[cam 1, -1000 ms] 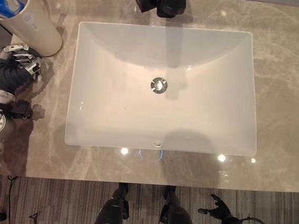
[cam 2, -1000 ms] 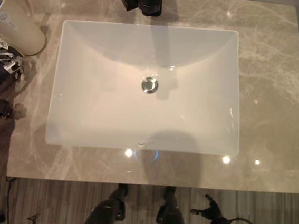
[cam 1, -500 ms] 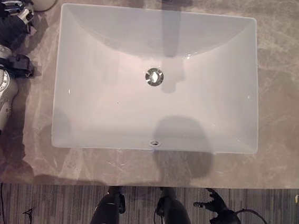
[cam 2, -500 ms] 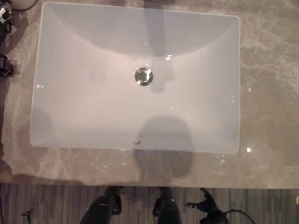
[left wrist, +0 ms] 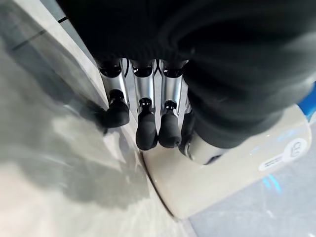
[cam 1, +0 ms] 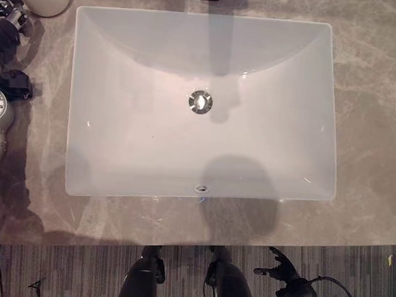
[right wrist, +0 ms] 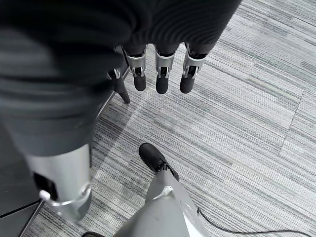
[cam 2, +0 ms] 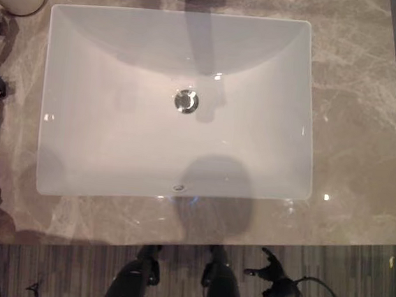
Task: Put brush and paste in cup on sink, flatten towel.
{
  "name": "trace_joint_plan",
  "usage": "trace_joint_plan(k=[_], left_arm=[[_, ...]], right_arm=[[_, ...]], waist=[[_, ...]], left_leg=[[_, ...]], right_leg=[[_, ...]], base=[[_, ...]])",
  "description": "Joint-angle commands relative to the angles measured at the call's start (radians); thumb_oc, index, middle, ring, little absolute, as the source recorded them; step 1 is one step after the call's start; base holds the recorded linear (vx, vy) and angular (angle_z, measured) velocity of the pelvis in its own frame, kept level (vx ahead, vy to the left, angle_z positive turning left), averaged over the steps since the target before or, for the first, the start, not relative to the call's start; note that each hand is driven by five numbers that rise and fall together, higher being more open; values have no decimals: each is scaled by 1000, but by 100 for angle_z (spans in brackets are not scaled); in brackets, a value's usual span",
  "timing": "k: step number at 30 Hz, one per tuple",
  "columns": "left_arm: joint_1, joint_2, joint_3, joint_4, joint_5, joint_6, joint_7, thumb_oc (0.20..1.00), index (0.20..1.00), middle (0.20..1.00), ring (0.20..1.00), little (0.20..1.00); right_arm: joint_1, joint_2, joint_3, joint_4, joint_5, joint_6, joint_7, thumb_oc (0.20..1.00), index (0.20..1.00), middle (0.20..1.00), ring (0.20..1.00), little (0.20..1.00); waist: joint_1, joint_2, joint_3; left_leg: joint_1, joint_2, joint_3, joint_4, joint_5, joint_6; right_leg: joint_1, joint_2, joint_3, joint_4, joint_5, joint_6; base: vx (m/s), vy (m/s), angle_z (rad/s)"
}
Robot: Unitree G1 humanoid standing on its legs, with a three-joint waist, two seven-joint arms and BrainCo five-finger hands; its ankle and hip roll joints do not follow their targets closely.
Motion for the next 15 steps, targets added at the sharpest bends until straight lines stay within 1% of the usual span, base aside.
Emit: trace_joint_plan(k=[1,4,6,9,11,12,15], left_arm=[[-91,30,-33,111,32,-11,34,200,200,200,200,200],[-151,19,-77,135,36,-8,37,200,200,200,200,200],[-179,28,-97,139,39,-8,38,200,200,200,200,200],[-203,30,-108,154,40,-6,43,200,200,200,200,200],[-254,26,-144,201,31,-3,39,200,200,200,200,200],[-279,10,-156,225,20,-3,41,200,200,200,200,200],[-282,-10,-167,205,37,-5,46,200,200,200,200,200]], right_arm=[[0,-19,-5,10,19,2,6,1000,1000,1000,1000,1000],[-3,-19,-3,7,29,0,5,1000,1000,1000,1000,1000],[-6,-19,-2,2,36,0,5,1000,1000,1000,1000,1000],[-1,-19,-2,-5,45,-4,9,1000,1000,1000,1000,1000],[3,-22,-1,-1,53,-5,13,1000,1000,1000,1000,1000],[6,-20,1,8,55,-6,13,1000,1000,1000,1000,1000],[12,-16,2,20,53,-4,12,1000,1000,1000,1000,1000]], waist=[[-6,-2,-15],[-11,-3,-16],[-15,-4,-16],[-18,-10,-17],[-25,-13,-16],[-30,-14,-18],[-37,-14,-20]], left_leg=[[9,-15,14,91,-103,20],[6,-13,14,88,-100,19],[3,-11,17,92,-101,19],[-3,-9,26,104,-109,22],[-9,-7,33,121,-116,22],[-12,-4,36,126,-118,22],[-21,-3,39,134,-120,21]], right_leg=[[46,-102,56,-3,215,133],[41,-100,60,-3,217,133],[36,-98,66,-3,220,133],[26,-94,79,-3,224,132],[20,-92,90,-3,226,131],[16,-91,95,-3,226,131],[6,-89,105,-3,226,129]], base=[[0,0,0],[0,0,0],[0,0,0],[11,-6,-7],[10,-7,-13],[5,-4,-16],[10,-15,-14]])
